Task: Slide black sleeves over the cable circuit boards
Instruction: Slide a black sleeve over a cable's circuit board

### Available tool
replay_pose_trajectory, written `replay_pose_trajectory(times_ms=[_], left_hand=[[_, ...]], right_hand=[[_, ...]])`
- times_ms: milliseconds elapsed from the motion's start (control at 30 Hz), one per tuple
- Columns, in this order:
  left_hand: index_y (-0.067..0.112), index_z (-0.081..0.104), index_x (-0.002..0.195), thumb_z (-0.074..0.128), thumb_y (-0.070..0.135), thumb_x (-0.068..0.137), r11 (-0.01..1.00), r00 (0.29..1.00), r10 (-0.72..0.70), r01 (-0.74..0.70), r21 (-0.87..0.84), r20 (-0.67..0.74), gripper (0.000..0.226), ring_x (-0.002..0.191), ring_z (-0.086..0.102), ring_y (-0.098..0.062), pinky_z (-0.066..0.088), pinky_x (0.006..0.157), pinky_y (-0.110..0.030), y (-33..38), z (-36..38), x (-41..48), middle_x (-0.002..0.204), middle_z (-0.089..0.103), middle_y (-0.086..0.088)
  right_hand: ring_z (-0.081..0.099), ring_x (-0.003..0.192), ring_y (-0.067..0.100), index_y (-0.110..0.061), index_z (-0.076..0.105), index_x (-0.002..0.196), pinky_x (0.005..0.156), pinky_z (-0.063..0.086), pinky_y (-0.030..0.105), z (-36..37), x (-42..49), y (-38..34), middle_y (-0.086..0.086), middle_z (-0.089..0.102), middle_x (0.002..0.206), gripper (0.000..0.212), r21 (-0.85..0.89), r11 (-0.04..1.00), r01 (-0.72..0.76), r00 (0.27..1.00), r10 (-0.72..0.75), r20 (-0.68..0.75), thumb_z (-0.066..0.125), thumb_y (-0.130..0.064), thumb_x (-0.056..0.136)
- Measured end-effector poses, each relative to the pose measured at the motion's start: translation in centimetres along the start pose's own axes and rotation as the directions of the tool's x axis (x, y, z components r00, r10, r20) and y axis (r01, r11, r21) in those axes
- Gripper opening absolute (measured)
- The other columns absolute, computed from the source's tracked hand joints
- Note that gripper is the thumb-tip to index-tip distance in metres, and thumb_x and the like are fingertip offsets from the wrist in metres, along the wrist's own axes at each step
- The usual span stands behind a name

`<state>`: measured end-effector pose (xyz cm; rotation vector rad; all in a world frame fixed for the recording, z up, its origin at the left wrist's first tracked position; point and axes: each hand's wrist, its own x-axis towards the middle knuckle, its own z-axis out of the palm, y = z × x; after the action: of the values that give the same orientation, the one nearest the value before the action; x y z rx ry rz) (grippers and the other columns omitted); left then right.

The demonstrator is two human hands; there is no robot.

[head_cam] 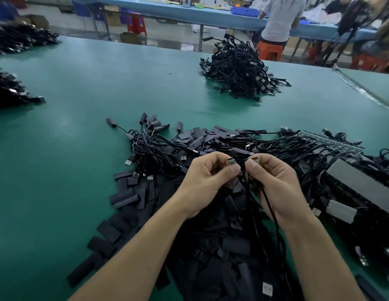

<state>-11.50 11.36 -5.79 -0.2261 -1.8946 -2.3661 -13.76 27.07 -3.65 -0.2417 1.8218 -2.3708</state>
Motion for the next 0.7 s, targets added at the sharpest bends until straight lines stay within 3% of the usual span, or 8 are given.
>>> replay_pose_trajectory(times_ms=[67,133,200,267,400,500,600,700], left_hand=[[0.012,0.063,0.088,0.065,0.018,0.089,0.994,0.999,-0.002,-0.003,-0.108,-0.05,0.006,0.082,0.067,-0.013,0.058,0.076,-0.027,0.1,0.1,0.0,0.088,0.073,-0.004],[0.012,0.057,0.093,0.06,0.025,0.089,0.978,0.994,-0.001,-0.022,-0.208,-0.112,0.014,0.088,0.069,-0.02,0.06,0.076,-0.033,0.2,0.2,0.1,0.094,0.074,-0.008],[0.011,0.049,0.096,0.053,0.023,0.096,0.96,0.98,0.0,-0.055,-0.273,-0.198,0.013,0.088,0.071,-0.025,0.061,0.076,-0.036,0.5,0.3,0.1,0.092,0.074,-0.009],[0.011,0.046,0.097,0.045,0.016,0.104,0.949,0.952,0.056,-0.144,-0.28,-0.299,0.009,0.084,0.073,-0.026,0.061,0.076,-0.037,1.1,0.1,0.2,0.088,0.073,-0.008],[0.013,0.045,0.098,0.042,0.011,0.106,0.913,0.834,0.281,-0.385,-0.136,-0.476,0.009,0.074,0.07,-0.025,0.059,0.076,-0.037,2.9,0.1,0.3,0.08,0.07,-0.004],[0.016,0.043,0.097,0.041,0.012,0.106,0.872,0.727,0.364,-0.486,-0.061,-0.582,0.011,0.067,0.068,-0.026,0.059,0.072,-0.038,4.1,0.2,0.4,0.077,0.067,-0.003],[0.017,0.042,0.097,0.04,0.01,0.106,0.828,0.618,0.418,-0.561,0.0,-0.666,0.012,0.061,0.065,-0.022,0.059,0.068,-0.037,5.2,0.1,0.5,0.076,0.063,-0.003],[0.018,0.04,0.099,0.038,0.008,0.107,0.785,0.535,0.453,-0.619,0.034,-0.713,0.012,0.059,0.06,-0.017,0.057,0.063,-0.035,6.1,0.1,0.6,0.076,0.06,-0.006]], right_hand=[[0.062,0.07,0.009,-0.023,0.072,0.083,0.07,0.052,0.022,-0.7,0.4,0.0,-0.006,0.069,0.077,0.008,-0.406,0.908,0.102,0.956,-0.203,-0.214,0.077,-0.017,0.083],[0.063,0.071,0.009,-0.022,0.072,0.089,0.073,0.046,0.021,-1.7,0.6,-0.2,-0.007,0.069,0.079,0.008,-0.8,0.593,0.089,0.872,-0.434,-0.225,0.076,-0.016,0.086],[0.06,0.075,0.015,-0.015,0.074,0.099,0.076,0.039,0.018,-2.4,0.6,-0.5,0.003,0.07,0.087,0.012,-0.919,0.393,0.027,0.828,-0.524,-0.2,0.074,-0.015,0.087],[0.054,0.078,0.015,-0.011,0.073,0.104,0.074,0.031,0.012,-2.8,0.6,-0.5,0.009,0.068,0.092,0.015,-0.938,0.345,-0.028,0.824,-0.524,-0.217,0.071,-0.013,0.089],[0.054,0.083,0.017,-0.011,0.069,0.104,0.075,0.035,0.02,-2.1,0.6,-0.2,0.007,0.066,0.093,0.012,-0.913,0.403,-0.061,0.832,-0.485,-0.27,0.066,-0.015,0.094],[0.064,0.076,0.019,-0.021,0.06,0.098,0.067,0.044,0.018,-1.3,0.5,-0.7,0.001,0.065,0.089,0.003,-0.803,0.596,0.012,0.775,-0.513,-0.369,0.062,-0.019,0.097],[0.069,0.059,0.012,-0.03,0.05,0.091,0.052,0.053,0.02,-0.9,0.4,-0.8,-0.008,0.066,0.074,0.017,-0.558,0.827,0.067,0.745,-0.414,-0.523,0.056,-0.019,0.101],[0.063,0.046,0.01,-0.029,0.046,0.091,0.043,0.048,0.021,-0.8,0.5,-0.8,-0.004,0.068,0.068,0.016,-0.492,0.868,0.059,0.727,-0.375,-0.575,0.053,-0.02,0.102]])
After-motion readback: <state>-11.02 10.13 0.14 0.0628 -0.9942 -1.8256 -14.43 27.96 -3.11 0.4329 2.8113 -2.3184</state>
